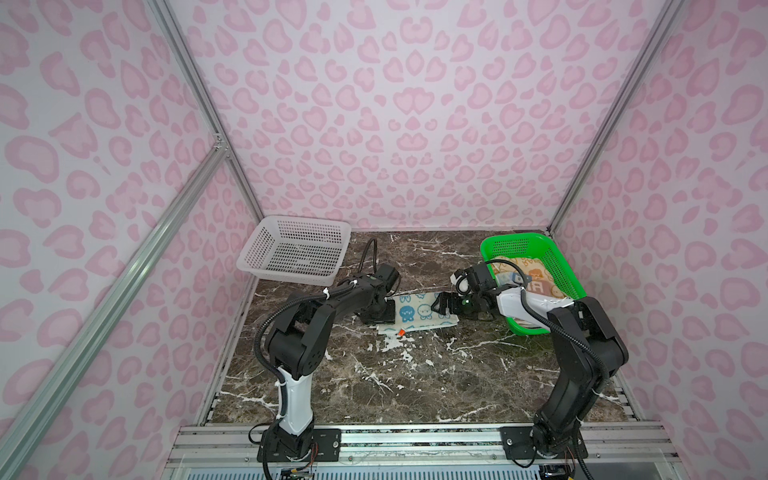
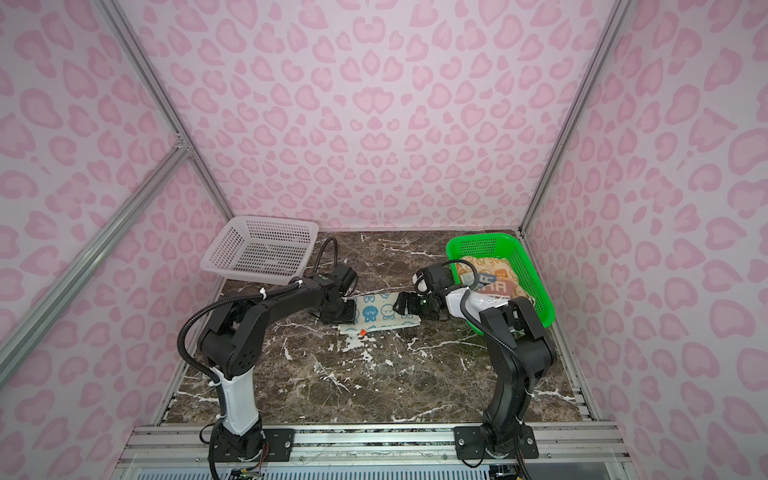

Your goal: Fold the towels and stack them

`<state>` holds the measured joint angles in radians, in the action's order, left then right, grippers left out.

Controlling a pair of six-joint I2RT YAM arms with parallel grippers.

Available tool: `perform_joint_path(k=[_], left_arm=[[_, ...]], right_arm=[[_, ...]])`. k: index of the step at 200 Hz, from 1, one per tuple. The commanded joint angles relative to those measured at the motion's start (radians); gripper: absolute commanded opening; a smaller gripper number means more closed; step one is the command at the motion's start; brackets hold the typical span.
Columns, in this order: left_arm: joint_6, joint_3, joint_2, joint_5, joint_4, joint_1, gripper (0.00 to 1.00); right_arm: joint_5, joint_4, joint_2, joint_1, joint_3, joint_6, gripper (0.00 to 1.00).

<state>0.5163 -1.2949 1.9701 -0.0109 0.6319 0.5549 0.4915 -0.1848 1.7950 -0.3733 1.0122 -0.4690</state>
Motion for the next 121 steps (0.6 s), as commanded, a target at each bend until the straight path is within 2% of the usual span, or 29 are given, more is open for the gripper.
perform_joint_path(k=[1,20,34,64,95,121], left_arm=[[0.023,0.031,0.057,-0.09,-0.066,0.006,0.47],[0.028,0.037,0.068,-0.089,-0.085,0.007,0.37],[0.028,0.041,0.068,-0.087,-0.096,0.008,0.23],[0.017,0.023,0.054,-0.058,-0.07,0.008,0.04],[-0.038,-0.044,0.042,-0.013,0.041,0.004,0.04],[-0.099,-0.174,0.04,0.067,0.199,-0.007,0.04]], right_arm=[[0.005,-0.05,0.02,-0.005,-0.018,-0.025,0.98],[0.01,-0.038,0.021,-0.007,-0.025,-0.027,0.97],[0.013,-0.033,0.023,-0.01,-0.028,-0.027,0.97],[0.018,-0.034,0.017,-0.012,-0.026,-0.024,0.95],[0.017,-0.057,0.006,-0.012,-0.004,-0.008,0.95],[0.013,-0.086,-0.006,-0.012,0.031,0.007,0.95]])
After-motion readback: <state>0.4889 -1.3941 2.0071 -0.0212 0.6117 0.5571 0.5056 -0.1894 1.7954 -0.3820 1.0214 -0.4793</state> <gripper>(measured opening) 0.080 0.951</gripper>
